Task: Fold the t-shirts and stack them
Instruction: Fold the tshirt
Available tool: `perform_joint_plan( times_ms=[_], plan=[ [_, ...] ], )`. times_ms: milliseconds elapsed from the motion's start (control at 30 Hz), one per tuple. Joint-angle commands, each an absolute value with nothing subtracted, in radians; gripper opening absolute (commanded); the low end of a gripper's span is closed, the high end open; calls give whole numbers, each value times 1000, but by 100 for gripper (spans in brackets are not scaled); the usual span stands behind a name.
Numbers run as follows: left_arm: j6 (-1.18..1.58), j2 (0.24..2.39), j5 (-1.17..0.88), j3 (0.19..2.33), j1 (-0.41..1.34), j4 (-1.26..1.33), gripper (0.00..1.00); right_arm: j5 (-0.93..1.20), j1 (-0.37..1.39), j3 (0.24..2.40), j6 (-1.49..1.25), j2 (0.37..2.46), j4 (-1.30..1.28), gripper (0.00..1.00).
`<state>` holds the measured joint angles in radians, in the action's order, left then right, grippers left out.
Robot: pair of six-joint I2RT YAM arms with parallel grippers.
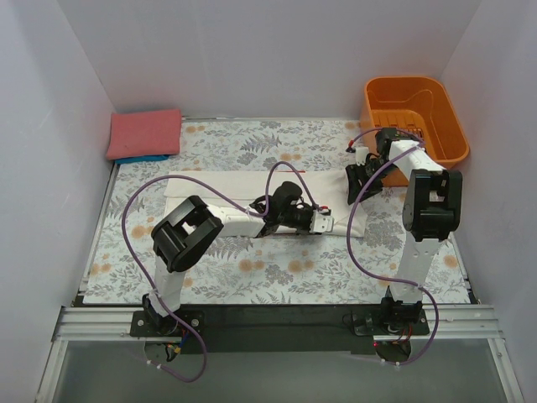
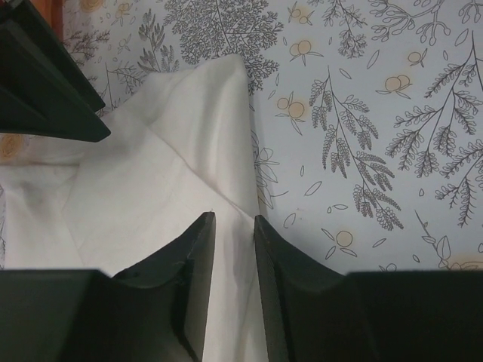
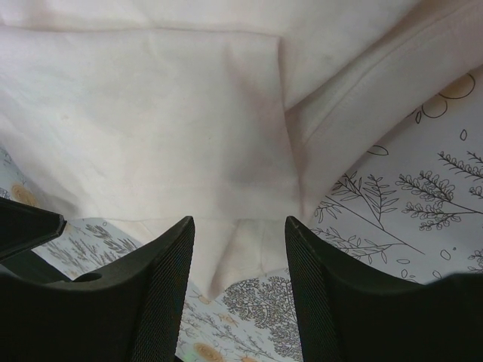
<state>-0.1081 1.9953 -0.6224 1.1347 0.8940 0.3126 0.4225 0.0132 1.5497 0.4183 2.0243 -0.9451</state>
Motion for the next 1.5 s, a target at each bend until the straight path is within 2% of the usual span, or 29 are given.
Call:
perform_joint_plan(
  times_ms=[0, 133, 233, 433, 533, 567, 633, 933, 1167, 1467],
  plan=[
    [-132, 1974, -658, 1155, 899, 282, 28, 439, 9, 1565, 420, 2039, -956, 58],
    [-132, 1985, -653, 1160, 899, 258, 35, 433, 9, 1562, 426, 2042, -956, 56],
    [-140, 1993, -643, 1160, 899, 245, 34, 431, 9, 1557, 428, 2040, -957, 53],
    [-141, 2003, -614, 1166, 896, 252, 20, 428, 9, 1545, 434, 2036, -956, 47],
    [-123, 1990, -620, 1164, 894, 271, 10, 428, 11, 1543, 434, 2033, -959, 47],
    [-117, 1985, -620, 1164, 894, 278, 4, 429, 11, 1543, 436, 2031, -957, 47],
    [-100, 1970, -621, 1160, 890, 302, 1, 430, -17, 1546, 437, 2028, -959, 47],
    [-95, 1967, -618, 1160, 888, 305, 0, 410, -18, 1532, 448, 2037, -959, 46],
    [-107, 1963, -621, 1154, 887, 299, 0, 425, -18, 1528, 448, 2065, -954, 40],
    [-98, 1967, -609, 1154, 887, 299, 0, 396, -23, 1522, 460, 2088, -943, 41]
  ],
)
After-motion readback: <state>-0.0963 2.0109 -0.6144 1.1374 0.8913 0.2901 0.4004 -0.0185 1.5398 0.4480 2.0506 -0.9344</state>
